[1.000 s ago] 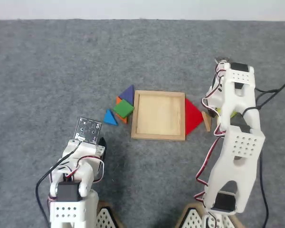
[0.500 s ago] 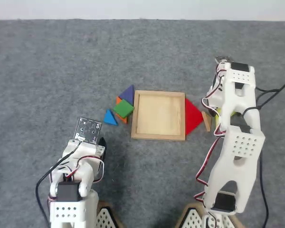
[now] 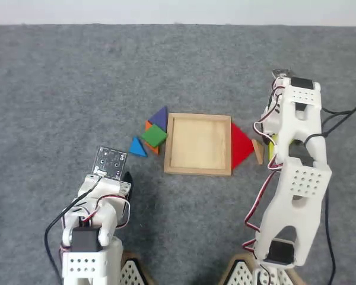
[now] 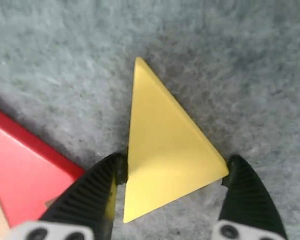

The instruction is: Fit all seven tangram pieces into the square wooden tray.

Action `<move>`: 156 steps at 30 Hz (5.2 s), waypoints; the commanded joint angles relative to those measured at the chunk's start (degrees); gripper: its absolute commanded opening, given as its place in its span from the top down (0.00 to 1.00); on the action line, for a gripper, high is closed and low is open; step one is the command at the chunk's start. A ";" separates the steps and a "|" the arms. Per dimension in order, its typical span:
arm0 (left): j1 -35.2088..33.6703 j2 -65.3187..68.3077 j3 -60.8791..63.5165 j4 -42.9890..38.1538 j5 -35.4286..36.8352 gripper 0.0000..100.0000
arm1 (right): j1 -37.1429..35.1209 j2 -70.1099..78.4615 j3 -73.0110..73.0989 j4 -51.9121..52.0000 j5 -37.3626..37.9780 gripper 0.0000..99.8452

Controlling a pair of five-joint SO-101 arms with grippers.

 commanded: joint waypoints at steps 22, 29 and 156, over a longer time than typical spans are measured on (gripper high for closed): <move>-0.35 -0.97 -0.66 0.18 0.53 0.86 | -28.18 -16.92 -1.41 10.15 -18.81 0.79; -0.35 -0.97 -0.66 0.18 0.53 0.86 | -35.12 -10.33 -1.41 1.54 -32.09 0.79; -0.35 -0.97 -0.66 0.18 0.53 0.86 | -30.46 4.44 -19.60 10.24 -21.54 0.58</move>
